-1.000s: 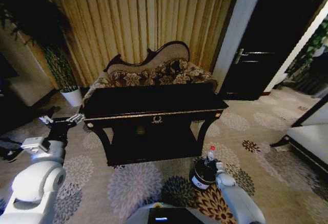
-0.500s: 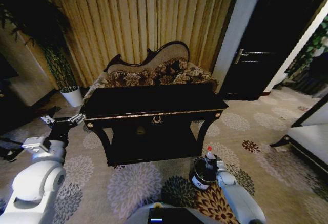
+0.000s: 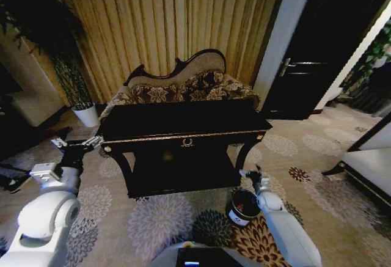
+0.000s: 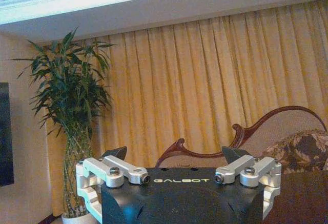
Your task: Move to the front of the table and place the trash on the table into the trash bin.
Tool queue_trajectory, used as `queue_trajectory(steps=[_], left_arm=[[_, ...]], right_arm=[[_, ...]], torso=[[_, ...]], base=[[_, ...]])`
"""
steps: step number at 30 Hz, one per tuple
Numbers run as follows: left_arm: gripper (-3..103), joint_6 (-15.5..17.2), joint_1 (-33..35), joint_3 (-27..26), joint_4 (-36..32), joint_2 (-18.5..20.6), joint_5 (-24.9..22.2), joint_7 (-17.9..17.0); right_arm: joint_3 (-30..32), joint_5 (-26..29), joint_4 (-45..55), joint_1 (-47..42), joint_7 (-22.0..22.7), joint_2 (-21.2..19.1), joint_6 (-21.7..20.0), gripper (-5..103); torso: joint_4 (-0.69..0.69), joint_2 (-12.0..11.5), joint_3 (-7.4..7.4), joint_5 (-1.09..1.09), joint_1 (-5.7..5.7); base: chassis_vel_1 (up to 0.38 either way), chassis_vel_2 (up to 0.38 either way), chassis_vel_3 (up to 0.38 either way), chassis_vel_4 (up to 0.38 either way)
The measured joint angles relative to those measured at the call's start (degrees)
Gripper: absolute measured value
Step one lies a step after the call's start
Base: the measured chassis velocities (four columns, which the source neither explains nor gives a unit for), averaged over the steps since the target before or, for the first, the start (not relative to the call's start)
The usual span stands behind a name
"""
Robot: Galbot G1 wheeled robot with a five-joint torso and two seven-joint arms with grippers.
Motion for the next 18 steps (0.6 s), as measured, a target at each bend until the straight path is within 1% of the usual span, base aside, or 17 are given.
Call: queue_trajectory(steps=[1,2,3,4,6,7,8,9,10,12,18], left_arm=[[100,0.0,0.0,0.0,0.0,0.0,0.0,0.0],[100,0.04,-0.07,0.15,0.02,-0.01,0.1,0.05],[100,0.07,-0.06,0.17,0.06,-0.01,0.27,0.08],[100,0.07,-0.06,0.17,0.06,-0.01,0.27,0.08],[100,0.09,0.2,0.07,0.32,0.02,0.84,0.23],[100,0.1,0.32,-0.06,0.4,0.01,0.96,0.27],[100,0.1,0.32,-0.06,0.4,0.01,0.96,0.27],[100,0.09,0.51,-0.2,0.52,-0.03,1.02,0.29],[100,0.09,0.51,-0.2,0.52,-0.03,1.02,0.29],[100,0.08,0.82,-0.37,0.75,-0.12,1.12,0.3],[100,0.06,0.83,-0.46,0.92,-0.05,1.17,0.34]], right_arm=[[0.0,0.0,0.0,0.0,0.0,0.0,0.0,100],[-0.25,-0.05,6.27,-1.42,0.0,0.45,-1.17,100],[-0.71,-0.07,10.03,-2.44,0.0,0.86,-2.18,100],[-0.71,-0.07,10.03,-2.44,0.0,0.86,-2.18,100],[-2.77,-0.26,20.42,-5.65,-0.02,2.03,-5.16,100],[-3.49,-0.58,23.4,-6.73,-0.01,2.57,-5.92,100],[-3.49,-0.58,23.4,-6.73,-0.01,2.57,-5.92,100],[-4.59,-1.49,27.38,-8.46,-0.02,3.5,-7.06,100],[-4.59,-1.49,27.38,-8.46,-0.02,3.5,-7.06,100],[-6.25,-3.5,31.99,-10.74,-0.02,4.74,-8.11,100],[-6.43,-4.59,33.3,-11.39,-0.02,4.9,-8.39,100]], torso=[[0.0,0.0,0.0,0.0,0.0],[0.01,0.0,0.0,-0.03,0.0],[0.02,0.0,0.0,-0.02,0.0],[0.02,0.0,0.0,-0.02,0.0],[0.01,0.0,0.0,-0.02,0.0],[0.02,0.0,0.0,-0.03,0.0],[0.02,0.0,0.0,-0.03,0.0],[0.01,0.01,0.0,-0.01,0.0],[0.01,0.01,0.0,-0.01,0.0],[0.0,0.0,0.0,-0.01,0.0],[0.01,0.0,0.0,0.0,0.01]], base=[[0.0,0.0,0.0,0.0],[0.0,0.0,0.0,0.0],[0.0,0.0,0.0,0.0],[0.0,0.0,0.0,0.0],[0.0,0.0,0.0,0.0],[0.0,0.0,0.0,0.0],[0.0,0.0,0.0,0.0],[0.0,0.0,0.0,0.0],[0.0,0.0,0.0,0.0],[0.0,0.0,0.0,0.0],[0.059,-0.057,-0.045,0.058]])
